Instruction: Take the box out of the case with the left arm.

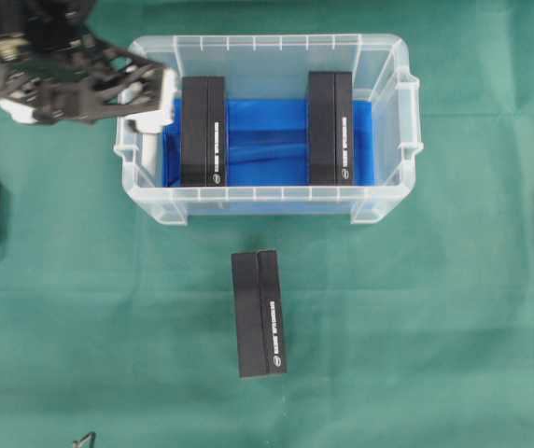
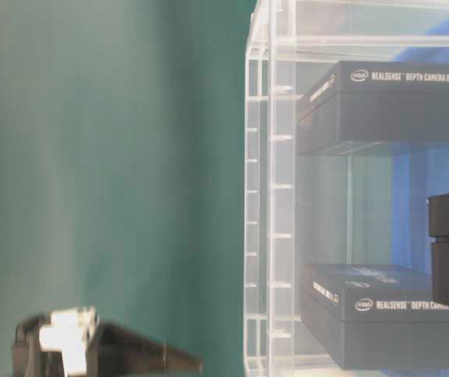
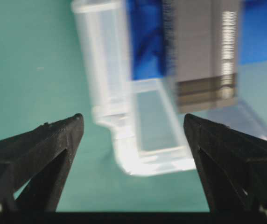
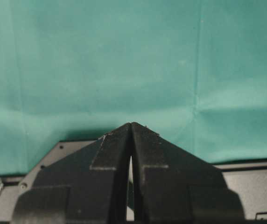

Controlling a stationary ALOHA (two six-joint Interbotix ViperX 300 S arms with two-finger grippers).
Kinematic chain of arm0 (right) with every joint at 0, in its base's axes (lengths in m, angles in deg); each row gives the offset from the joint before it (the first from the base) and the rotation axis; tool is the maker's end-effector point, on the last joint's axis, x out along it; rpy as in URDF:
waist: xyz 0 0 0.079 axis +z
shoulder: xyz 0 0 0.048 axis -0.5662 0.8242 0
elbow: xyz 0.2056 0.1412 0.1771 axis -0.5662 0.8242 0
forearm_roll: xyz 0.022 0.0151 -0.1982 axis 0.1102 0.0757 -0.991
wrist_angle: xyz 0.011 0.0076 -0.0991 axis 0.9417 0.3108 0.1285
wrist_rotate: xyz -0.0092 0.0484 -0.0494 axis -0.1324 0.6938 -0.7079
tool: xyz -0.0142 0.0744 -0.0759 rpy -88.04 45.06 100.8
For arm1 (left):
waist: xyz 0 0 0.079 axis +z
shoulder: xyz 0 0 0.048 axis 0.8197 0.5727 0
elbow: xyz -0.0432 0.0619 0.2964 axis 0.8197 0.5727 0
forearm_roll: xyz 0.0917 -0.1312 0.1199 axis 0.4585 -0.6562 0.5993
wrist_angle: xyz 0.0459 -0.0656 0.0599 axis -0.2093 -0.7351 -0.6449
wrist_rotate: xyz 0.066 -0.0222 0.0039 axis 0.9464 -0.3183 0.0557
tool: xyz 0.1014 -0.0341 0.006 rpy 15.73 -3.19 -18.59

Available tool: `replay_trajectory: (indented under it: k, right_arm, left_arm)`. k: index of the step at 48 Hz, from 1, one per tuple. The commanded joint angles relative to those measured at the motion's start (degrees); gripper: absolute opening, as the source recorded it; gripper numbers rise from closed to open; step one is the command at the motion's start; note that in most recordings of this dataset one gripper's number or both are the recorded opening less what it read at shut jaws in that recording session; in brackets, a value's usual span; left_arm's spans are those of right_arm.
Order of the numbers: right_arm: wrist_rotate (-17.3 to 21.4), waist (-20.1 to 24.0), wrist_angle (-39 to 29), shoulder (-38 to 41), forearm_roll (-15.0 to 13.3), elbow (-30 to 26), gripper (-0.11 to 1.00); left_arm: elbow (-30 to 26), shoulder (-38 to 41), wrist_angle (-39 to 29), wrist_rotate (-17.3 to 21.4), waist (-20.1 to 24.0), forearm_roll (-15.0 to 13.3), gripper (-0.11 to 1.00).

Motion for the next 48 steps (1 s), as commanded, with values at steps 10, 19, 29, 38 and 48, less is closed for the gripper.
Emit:
replay_trajectory:
  k: [10,19,29,38,48]
  right_arm:
    - [0.1,0.0,0.1,0.0,-0.1,-0.8,0.01]
    - [0.1,0.0,0.1,0.0,-0.1,-0.8,0.01]
    - [0.1,0.0,0.1,0.0,-0.1,-0.7,0.01]
    - [0.0,0.0,0.2,0.0,-0.1,-0.5,0.01]
    - [-0.1,0.0,0.3,0.0,-0.1,-0.1,0.01]
  left_arm:
    - [-10.9,7.7,0.2,0.4,-1.1,0.2,0.88]
    - [-14.2,10.7,0.0,0.4,-1.2,0.1,0.88]
    - [-15.4,12.2,0.1,0.2,-1.2,0.1,0.88]
    - [-15.8,13.0,0.1,0.0,-1.2,0.1,0.88]
    - [-15.7,13.1,0.2,-0.8,-1.2,0.1,0.88]
